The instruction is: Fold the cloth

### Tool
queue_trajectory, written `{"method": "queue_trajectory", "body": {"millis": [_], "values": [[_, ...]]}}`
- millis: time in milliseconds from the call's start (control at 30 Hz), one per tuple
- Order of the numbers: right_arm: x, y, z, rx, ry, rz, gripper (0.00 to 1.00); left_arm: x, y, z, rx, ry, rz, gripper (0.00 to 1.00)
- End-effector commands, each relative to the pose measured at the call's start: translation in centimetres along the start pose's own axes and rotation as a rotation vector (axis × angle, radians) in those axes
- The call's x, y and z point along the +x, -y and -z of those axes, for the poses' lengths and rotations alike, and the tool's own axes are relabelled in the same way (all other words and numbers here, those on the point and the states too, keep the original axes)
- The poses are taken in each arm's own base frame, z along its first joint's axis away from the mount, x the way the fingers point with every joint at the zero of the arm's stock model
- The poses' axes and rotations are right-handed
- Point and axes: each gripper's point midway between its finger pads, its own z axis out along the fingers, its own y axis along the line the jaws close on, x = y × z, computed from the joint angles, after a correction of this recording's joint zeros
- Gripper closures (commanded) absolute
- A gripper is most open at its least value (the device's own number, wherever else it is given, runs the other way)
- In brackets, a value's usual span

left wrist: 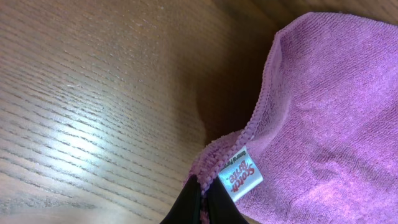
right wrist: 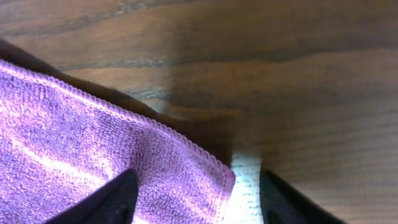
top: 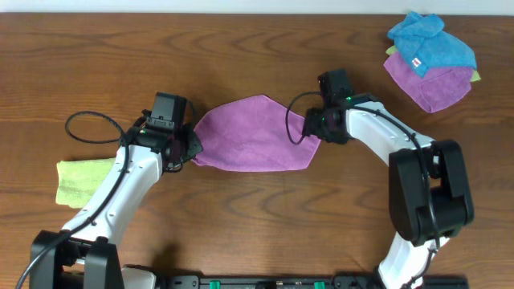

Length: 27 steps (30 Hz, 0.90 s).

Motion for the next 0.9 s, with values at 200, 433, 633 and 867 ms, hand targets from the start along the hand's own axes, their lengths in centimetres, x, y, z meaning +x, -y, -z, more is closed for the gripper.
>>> {"method": "queue_trajectory", "body": {"millis": [200,433,633,867], "values": [[-0.2,-0.9,-1.3,-0.032,0.008,0.006,0.99,-0.3,0.2,0.1,0.002,-0.002,-0.007,0.94],[-2.6,-2.4,-0.2,-0.082,0.091,0.04,0.99,-0.3,0.2,0.1,0.003,-0.002,-0.007,0.94],[-6.7,-5.0,2.8,-0.138,0.19,0.082,0.99,-0.3,0.2,0.1,0.003,-0.002,-0.007,0.94],[-12.6,-9.1,8.5,-0.225,0.378,0.136,0.99,-0.6,0.5,0.1,0.014,0.012,0.004,0.94]]}}
